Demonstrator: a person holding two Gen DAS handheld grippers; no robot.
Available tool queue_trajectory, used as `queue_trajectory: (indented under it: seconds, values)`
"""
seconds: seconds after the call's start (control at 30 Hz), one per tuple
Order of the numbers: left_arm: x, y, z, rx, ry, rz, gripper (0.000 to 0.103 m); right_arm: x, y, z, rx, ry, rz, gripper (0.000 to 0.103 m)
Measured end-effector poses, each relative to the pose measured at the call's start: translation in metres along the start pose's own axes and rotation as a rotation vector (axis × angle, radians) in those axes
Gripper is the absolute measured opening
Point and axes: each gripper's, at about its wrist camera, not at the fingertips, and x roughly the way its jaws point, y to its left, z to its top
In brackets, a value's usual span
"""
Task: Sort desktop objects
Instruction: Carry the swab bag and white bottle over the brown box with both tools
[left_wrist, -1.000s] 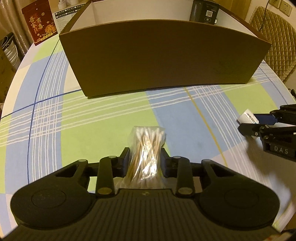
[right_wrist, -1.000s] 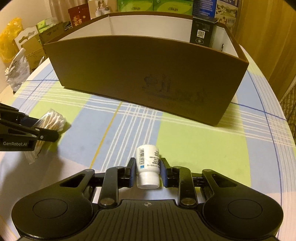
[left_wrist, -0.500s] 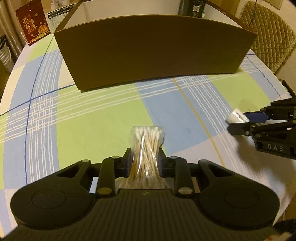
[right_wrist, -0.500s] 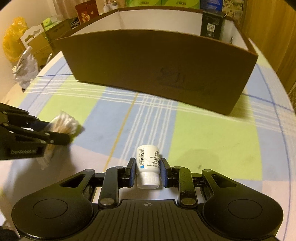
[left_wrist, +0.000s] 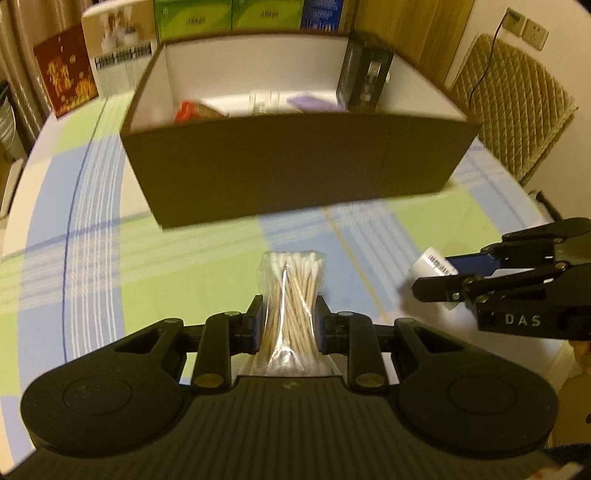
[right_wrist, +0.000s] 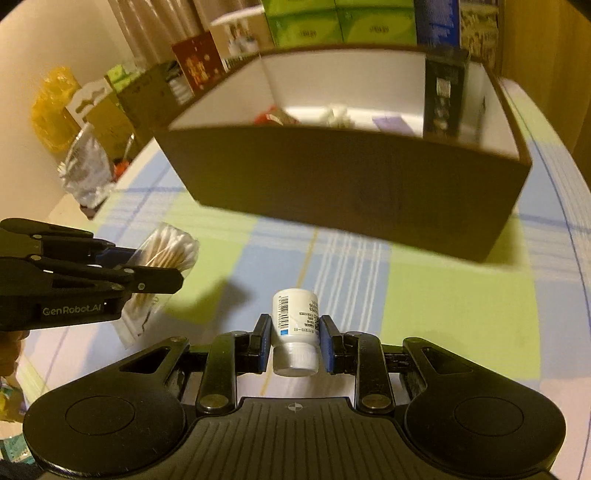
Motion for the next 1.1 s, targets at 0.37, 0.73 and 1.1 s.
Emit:
queue_trajectory:
  seconds: [0.37,0.73,1.1]
  values:
    - [-0.029,-0.009,0.051,0.023,-0.114,-0.012,0.022,-0.026,0.006,0.044,-0.05,-0.101,0.004,0.024]
    - [-0.034,-0.004,0.093,0.038,-0.182,-0.012,0.022,-0.038,-0.005,0.087,-0.066,-0.18,-0.009,0.024]
    - [-0.016,0.012,0.136,0.038,-0.2,0.003,0.022,-0.029,-0.024,0.131,-0.073,-0.215,-0.072,0.024]
